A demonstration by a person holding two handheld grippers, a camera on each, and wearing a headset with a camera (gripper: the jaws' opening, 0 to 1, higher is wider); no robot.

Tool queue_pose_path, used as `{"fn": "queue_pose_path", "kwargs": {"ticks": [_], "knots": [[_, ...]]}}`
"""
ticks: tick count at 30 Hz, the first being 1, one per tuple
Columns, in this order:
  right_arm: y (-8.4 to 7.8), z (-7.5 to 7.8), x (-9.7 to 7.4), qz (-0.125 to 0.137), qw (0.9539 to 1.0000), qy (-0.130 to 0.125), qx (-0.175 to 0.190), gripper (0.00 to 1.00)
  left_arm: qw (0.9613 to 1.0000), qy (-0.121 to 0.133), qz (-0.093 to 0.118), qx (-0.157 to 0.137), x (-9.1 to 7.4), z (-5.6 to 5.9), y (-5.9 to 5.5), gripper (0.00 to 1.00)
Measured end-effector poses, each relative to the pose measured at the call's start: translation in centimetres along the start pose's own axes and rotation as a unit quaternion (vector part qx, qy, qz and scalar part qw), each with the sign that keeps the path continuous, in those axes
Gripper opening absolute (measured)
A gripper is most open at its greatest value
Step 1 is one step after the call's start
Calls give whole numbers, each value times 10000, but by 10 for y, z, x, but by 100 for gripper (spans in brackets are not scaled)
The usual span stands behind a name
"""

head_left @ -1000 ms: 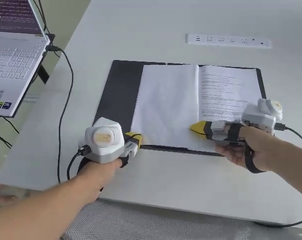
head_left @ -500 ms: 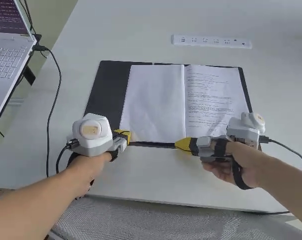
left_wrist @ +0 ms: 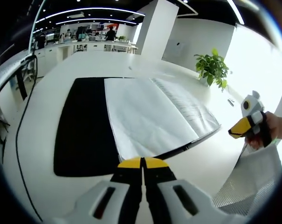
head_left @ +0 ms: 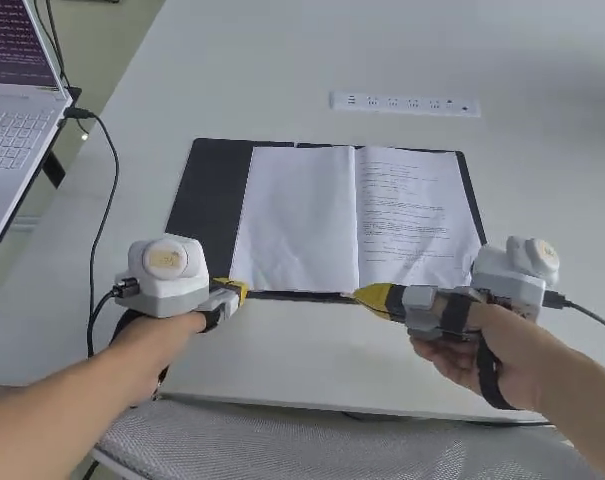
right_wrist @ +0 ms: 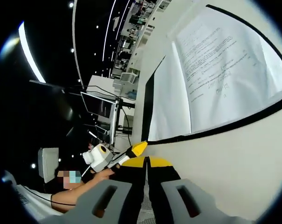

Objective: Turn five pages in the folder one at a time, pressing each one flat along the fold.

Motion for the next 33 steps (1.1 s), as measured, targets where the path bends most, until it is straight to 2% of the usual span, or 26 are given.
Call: {"fn": "queue_pose_path", "kwargs": {"ticks": [4, 11, 14, 17, 18, 20, 23, 27, 29, 30, 33], "knots": [[3, -9, -17, 189, 9997, -56, -145, 0, 9999, -10, -1, 162, -17, 5, 9, 0], [14, -29, -50, 660, 9970, -169, -361, 11, 9993, -136, 148, 313, -45, 15, 28, 5], [19, -39, -61, 809, 9949, -237, -551, 14, 9990, -170, 168, 386, -55, 19, 33, 10], [21, -47, -72, 914, 9932, -321, -644, 19, 9992, -98, 46, 397, -65, 21, 37, 22], [24, -49, -77, 1028, 9903, -446, -822, 22, 9993, -59, 19, 381, -70, 21, 38, 27], [25, -52, -86, 1041, 9858, -728, -1097, 30, 9991, -15, 56, 422, -80, 21, 41, 32], [19, -63, -94, 1025, 9824, -889, -1284, 39, 9989, -17, 78, 465, -94, 25, 46, 36], [10, -74, -107, 1122, 9766, -1126, -1450, 50, 9979, 13, 265, 584, -114, 28, 57, 42], [6, -79, -113, 1179, 9717, -1211, -1648, 55, 9969, 66, 410, 665, -126, 30, 63, 50], [4, -82, -116, 1211, 9707, -1246, -1658, 60, 9966, 77, 460, 679, -131, 31, 66, 54], [0, -87, -126, 1341, 9606, -1503, -1914, 72, 9963, 81, 506, 688, -142, 33, 71, 67]]}}
Point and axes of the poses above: the centre of the closed fingertips' face, and the gripper's own axes: x roughly forward along the fingers, z roughly to its right, y roughly out of its top, the point moved 7 cm from there along -x, roughly backward along the fingers, and after that the axes turned 7 degrees about y, right-handed, at the moved point
